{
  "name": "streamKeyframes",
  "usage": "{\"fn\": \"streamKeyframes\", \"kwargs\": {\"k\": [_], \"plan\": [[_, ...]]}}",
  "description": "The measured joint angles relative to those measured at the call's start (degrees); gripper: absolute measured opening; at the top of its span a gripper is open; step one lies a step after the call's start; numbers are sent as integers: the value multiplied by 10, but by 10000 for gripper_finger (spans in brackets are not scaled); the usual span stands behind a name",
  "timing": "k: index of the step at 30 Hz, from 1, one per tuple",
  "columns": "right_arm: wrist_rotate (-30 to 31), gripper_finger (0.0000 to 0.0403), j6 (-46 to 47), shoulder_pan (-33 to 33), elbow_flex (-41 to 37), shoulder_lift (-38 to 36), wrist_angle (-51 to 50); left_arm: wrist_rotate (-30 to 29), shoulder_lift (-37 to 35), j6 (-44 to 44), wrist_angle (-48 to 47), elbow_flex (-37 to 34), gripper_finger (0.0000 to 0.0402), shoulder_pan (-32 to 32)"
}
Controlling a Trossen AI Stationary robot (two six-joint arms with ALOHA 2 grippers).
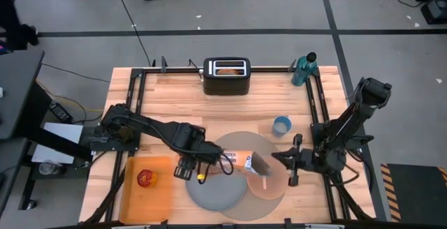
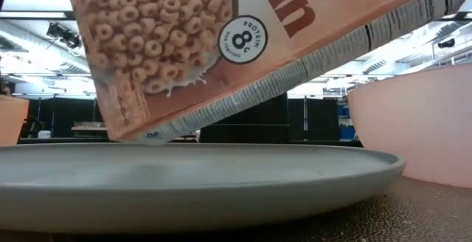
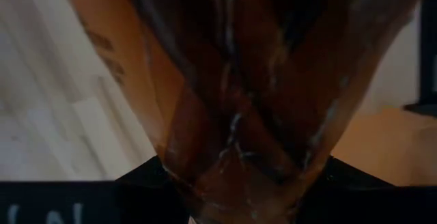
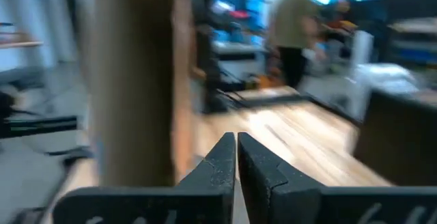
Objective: Arrange a breakfast setting
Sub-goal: Pour the cereal from the cereal box into the orange bowl
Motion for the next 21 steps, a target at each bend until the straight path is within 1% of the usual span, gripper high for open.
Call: {"fn": "streamKeyframes", "kwargs": {"k": [3,5,7,11,13,16,19,21], "plan": [[-31,52,-71,-10,26,-7,-1,-25,0,14,0,0,185,1],[-61,77,-113,-16,44,-8,-4,-42,0,15,0,0,185,1],[-77,106,-139,-16,66,-8,-12,-47,0,13,0,0,185,2],[-58,165,-145,-23,109,-7,-98,-47,0,10,0,0,185,2],[-73,182,-126,-43,127,-7,-139,-47,0,10,0,0,185,2],[-94,190,-118,-75,147,-7,-172,-47,0,10,0,0,185,4],[-78,187,-116,-103,163,-7,-200,-48,0,9,0,0,185,8],[-85,183,-110,-117,166,-7,-217,-51,0,8,0,0,185,8]]}}
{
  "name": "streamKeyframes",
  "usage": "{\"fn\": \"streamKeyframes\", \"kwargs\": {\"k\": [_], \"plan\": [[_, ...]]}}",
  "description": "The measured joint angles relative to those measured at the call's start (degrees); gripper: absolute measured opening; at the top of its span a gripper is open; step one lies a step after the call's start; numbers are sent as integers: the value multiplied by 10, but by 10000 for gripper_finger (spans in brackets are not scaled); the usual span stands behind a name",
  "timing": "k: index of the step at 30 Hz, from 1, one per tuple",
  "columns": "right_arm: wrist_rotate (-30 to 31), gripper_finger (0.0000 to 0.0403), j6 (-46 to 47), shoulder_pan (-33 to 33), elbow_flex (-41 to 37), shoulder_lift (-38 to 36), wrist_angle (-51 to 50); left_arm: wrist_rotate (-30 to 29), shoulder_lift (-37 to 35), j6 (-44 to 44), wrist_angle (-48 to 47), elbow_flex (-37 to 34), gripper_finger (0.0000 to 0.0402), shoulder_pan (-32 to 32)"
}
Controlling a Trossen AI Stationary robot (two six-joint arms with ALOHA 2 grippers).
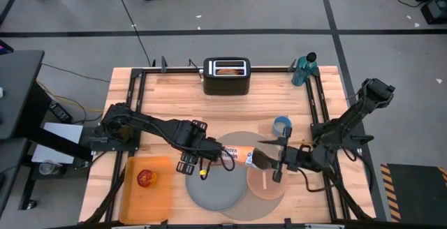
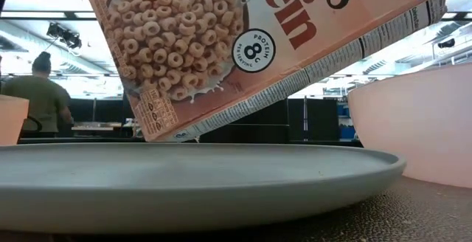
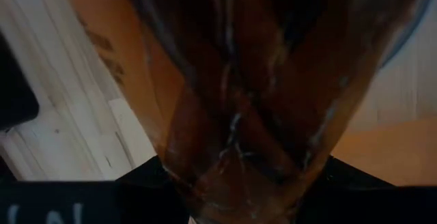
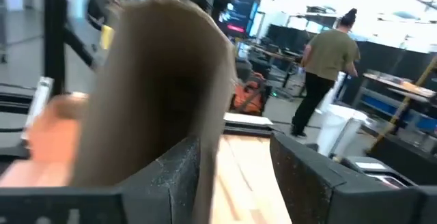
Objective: Arrange a breakfast setting
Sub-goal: Pour the cereal from the cereal box into the orange bowl
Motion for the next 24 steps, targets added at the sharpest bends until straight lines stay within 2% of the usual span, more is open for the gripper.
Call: {"fn": "streamKeyframes", "kwargs": {"k": [4,6,11,18,24], "plan": [[-108,169,63,-27,1,0,-37,0,0,-12,0,0,185,-1],[-135,158,103,-41,1,0,-58,1,0,-15,0,0,185,-1],[-142,111,148,-55,1,0,-70,0,0,-12,0,0,185,-2],[-142,15,186,-54,1,1,-84,0,0,-26,5,0,185,-2],[-144,10,205,-54,1,1,-101,0,0,-48,16,-1,220,-2]]}}
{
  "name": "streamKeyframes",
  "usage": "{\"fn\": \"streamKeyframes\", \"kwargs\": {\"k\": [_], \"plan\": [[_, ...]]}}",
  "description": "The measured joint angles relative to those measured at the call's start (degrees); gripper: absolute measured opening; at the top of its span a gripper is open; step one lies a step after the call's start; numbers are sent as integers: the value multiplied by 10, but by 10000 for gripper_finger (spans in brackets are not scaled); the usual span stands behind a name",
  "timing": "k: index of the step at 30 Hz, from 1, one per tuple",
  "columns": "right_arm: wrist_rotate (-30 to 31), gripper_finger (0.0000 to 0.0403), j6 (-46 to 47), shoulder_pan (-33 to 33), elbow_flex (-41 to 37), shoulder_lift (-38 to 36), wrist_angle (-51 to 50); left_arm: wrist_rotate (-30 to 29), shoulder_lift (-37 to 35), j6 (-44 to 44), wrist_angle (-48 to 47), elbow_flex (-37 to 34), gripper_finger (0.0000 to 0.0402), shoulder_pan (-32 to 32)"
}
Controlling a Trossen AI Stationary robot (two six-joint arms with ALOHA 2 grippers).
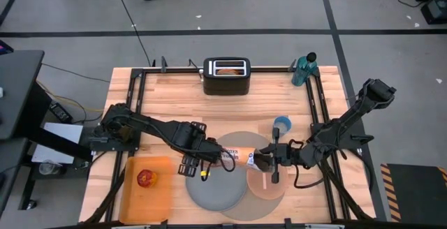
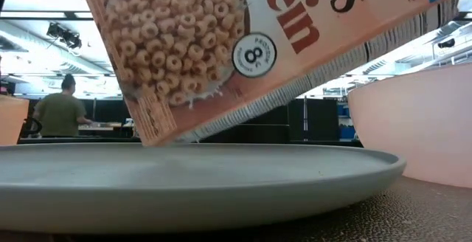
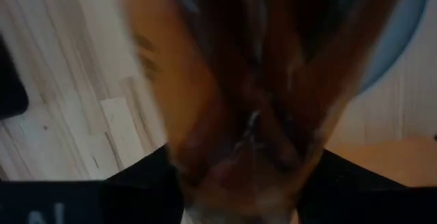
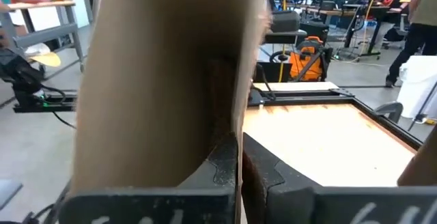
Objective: Arrange a breakfast setting
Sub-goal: Pour the cereal from the cereal box into the orange bowl
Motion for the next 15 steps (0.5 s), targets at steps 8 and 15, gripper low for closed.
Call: {"fn": "streamKeyframes", "kwargs": {"k": [8,15], "plan": [[1,7,0,0,0,0,-14,-15,-13,0,13,0,259,-19],[35,6,-3,21,0,0,-16,-101,-103,-15,103,-43,260,-57]]}}
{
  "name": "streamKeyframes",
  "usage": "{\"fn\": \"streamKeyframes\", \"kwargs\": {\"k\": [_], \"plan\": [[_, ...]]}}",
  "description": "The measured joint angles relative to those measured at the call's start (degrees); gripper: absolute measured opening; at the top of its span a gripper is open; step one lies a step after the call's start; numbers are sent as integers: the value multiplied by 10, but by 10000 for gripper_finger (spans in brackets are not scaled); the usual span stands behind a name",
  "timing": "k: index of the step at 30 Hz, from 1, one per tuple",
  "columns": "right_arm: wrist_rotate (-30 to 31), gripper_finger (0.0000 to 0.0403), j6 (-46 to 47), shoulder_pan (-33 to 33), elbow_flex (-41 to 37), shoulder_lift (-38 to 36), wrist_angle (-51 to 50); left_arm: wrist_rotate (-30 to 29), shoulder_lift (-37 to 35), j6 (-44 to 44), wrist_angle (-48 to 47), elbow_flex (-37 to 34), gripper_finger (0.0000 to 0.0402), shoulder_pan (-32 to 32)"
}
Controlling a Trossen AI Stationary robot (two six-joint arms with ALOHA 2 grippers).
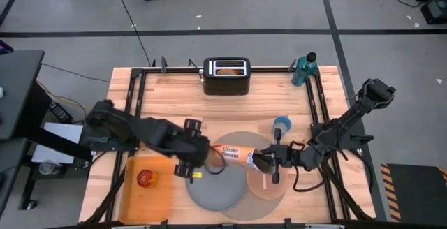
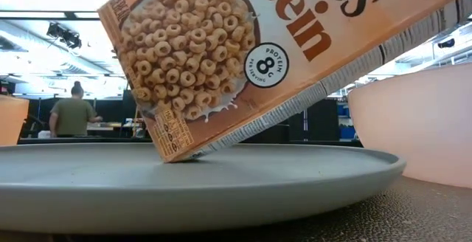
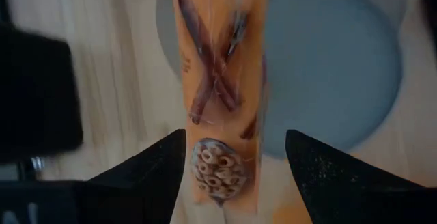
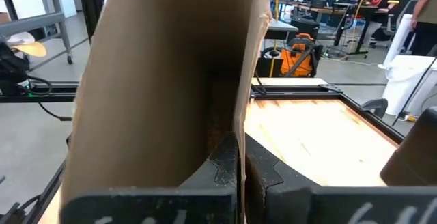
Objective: Arrange a breakfast setting
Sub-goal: Pour the cereal from the cereal box into the orange bowl
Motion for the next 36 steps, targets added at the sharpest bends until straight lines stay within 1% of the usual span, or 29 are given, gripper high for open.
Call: {"fn": "streamKeyframes", "kwargs": {"k": [2,4,9,13,17,19,23,26,28,29,33,36], "plan": [[3,6,0,6,0,0,1,-21,-45,-3,57,-58,260,-16],[3,6,-1,8,0,0,1,-40,-98,-9,124,-137,260,-31],[4,5,-2,7,0,0,0,-87,-254,-49,300,-370,260,-69],[3,5,-2,8,0,0,0,-138,-372,-93,398,-531,260,-112],[2,7,-7,8,0,0,-1,-196,-464,-113,488,-656,260,-148],[-3,7,-8,8,0,0,-1,-216,-494,-138,501,-701,260,-154],[-5,7,-8,8,0,0,-1,-220,-518,-194,528,-770,261,-144],[-7,8,-11,7,0,0,-1,-218,-517,-174,613,-815,263,-136],[-7,8,-12,7,0,0,-1,-197,-512,-150,678,-842,270,-125],[-7,8,-12,7,0,0,-1,-185,-511,-146,695,-850,274,-117],[-7,8,-11,7,0,0,-1,-160,-509,-144,714,-872,299,-97],[-7,9,-9,7,0,0,-1,-148,-504,-132,761,-893,317,-84]]}}
